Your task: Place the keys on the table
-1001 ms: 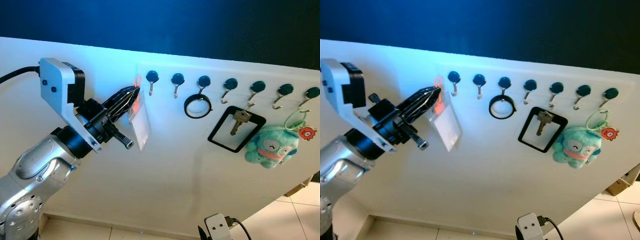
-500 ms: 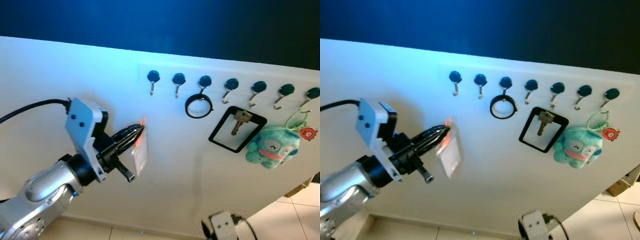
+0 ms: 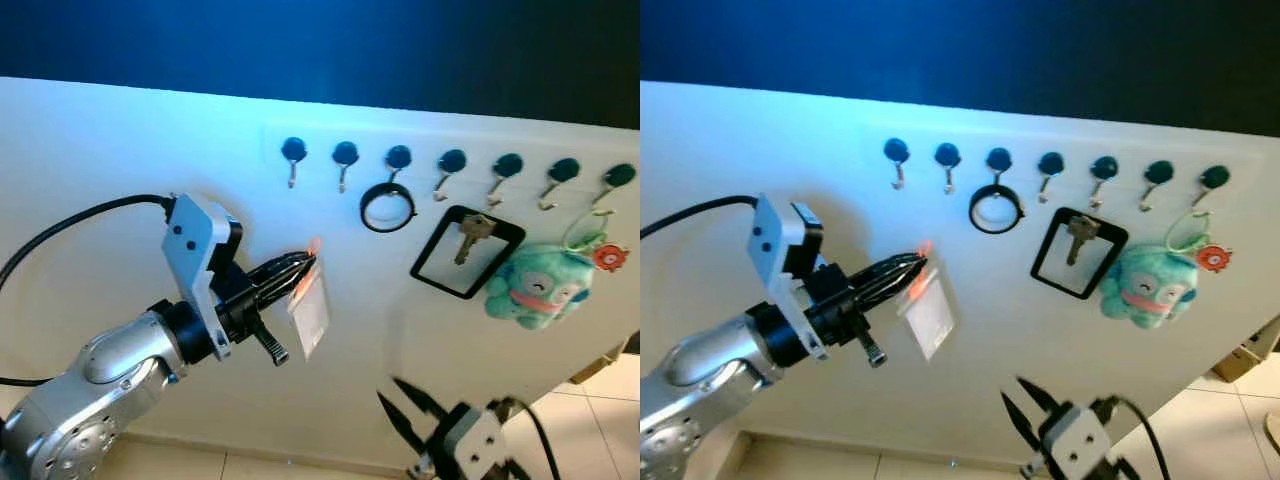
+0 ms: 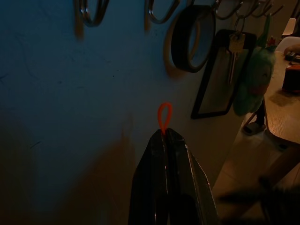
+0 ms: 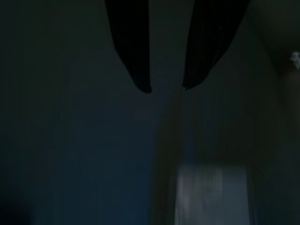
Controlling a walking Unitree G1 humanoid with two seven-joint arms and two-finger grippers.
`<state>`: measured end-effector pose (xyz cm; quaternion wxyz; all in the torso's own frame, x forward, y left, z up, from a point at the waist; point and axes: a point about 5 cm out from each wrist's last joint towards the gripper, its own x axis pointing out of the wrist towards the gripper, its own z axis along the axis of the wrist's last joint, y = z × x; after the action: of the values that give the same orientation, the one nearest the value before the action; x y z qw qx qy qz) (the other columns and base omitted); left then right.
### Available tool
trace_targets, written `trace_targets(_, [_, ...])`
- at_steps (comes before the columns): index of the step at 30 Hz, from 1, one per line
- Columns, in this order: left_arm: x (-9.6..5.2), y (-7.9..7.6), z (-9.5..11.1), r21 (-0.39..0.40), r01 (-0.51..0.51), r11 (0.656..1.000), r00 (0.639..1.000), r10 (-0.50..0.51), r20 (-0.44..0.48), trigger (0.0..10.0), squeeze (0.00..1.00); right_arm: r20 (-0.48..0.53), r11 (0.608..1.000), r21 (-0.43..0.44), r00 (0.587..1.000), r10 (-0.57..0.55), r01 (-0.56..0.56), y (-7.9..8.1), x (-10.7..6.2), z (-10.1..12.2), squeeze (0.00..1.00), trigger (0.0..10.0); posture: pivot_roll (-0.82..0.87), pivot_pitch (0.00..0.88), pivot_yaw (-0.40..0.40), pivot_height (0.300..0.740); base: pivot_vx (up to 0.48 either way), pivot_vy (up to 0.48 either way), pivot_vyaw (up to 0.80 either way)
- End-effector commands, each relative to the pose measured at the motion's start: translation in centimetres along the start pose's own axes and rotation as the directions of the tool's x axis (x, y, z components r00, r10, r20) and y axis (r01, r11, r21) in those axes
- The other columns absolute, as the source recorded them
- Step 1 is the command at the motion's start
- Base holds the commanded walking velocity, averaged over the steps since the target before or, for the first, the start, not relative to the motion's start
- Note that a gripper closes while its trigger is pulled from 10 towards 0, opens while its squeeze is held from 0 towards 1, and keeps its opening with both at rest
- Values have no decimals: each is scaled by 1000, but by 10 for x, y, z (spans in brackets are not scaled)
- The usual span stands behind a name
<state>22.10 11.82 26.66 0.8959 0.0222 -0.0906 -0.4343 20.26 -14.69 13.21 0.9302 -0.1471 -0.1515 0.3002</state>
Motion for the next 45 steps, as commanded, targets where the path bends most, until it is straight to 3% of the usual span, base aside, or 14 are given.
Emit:
trace_targets(1, [3, -3, -1, 0, 30, 1000, 1000, -30, 9, 10000, 0, 40, 1000, 18, 999, -9, 8, -6, 10, 19, 0, 10000, 37, 159, 4, 740, 0, 0, 0])
trace_targets(7, [3, -3, 0, 4, 31, 1000, 999, -31, 14, 10000, 0, 130, 1000, 3, 992, -9, 8, -5, 32, 42, 59, 10000, 46, 158, -2, 740, 0, 0, 0])
trace_targets(8, [3, -3, 0, 7, 28, 1000, 999, -28, 16, 10000, 0, 135, 1000, 7, 991, -6, 5, -4, 34, 45, 486, 10000, 58, 157, -7, 740, 0, 0, 0])
trace_targets(9, [3, -3, 0, 10, 26, 1000, 1000, -26, 17, 10000, 0, 139, 1000, 10, 990, 3, -5, -3, 35, 49, 1000, 10000, 61, 156, -9, 740, 0, 0, 0])
trace_targets(14, [2, -3, 0, 17, 20, 1000, 1000, -20, 19, 10000, 0, 171, 999, 36, 985, 13, -19, -5, 44, 61, 1000, 10000, 67, 154, -11, 740, 0, 0, 0])
trace_targets(15, [3, -3, 0, 19, 20, 1000, 1000, -21, 20, 10000, 0, 186, 998, 61, 983, 9, -20, -7, 48, 66, 878, 10000, 69, 151, -12, 740, 0, 0, 0])
trace_targets(16, [3, -3, -1, 20, 21, 1000, 1000, -21, 20, 10000, 0, 197, 996, 86, 980, 6, -23, -8, 52, 72, 133, 10000, 71, 151, -12, 740, 0, 0, 0])
trace_targets(17, [3, -3, -1, 21, 20, 1000, 1000, -21, 21, 10000, 0, 209, 993, 111, 978, 4, -28, -8, 55, 76, 0, 10000, 71, 151, -12, 740, 0, 0, 0])
trace_targets(25, [5, -2, 0, 27, 21, 999, 999, -21, 28, 10000, 0, 265, 977, 195, 964, 37, -91, -9, 66, 94, 0, 10000, 71, 141, -13, 740, 0, 0, 0])
trace_targets(38, [6, -3, 1, 30, 21, 999, 999, -22, 37, 10000, 0, 235, 966, 228, 970, 70, -125, -6, 69, 93, 0, 9647, 77, 135, -16, 740, 0, 0, 0])
trace_targets(39, [6, -3, 1, 30, 20, 999, 999, -22, 37, 10000, 0, 234, 963, 234, 969, 76, -132, -6, 70, 94, 0, 4118, 81, 133, -16, 740, 0, 0, 0])
trace_targets(40, [6, -3, 1, 30, 18, 999, 999, -20, 37, 10000, 0, 233, 962, 235, 969, 81, -137, -5, 71, 93, 0, 0, 84, 130, -18, 740, 0, 0, 0])
trace_targets(45, [5, -3, 1, 29, 17, 999, 999, -18, 38, 10000, 0, 230, 961, 234, 969, 93, -148, -5, 72, 93, 0, 0, 84, 130, -18, 740, 0, 0, 0])
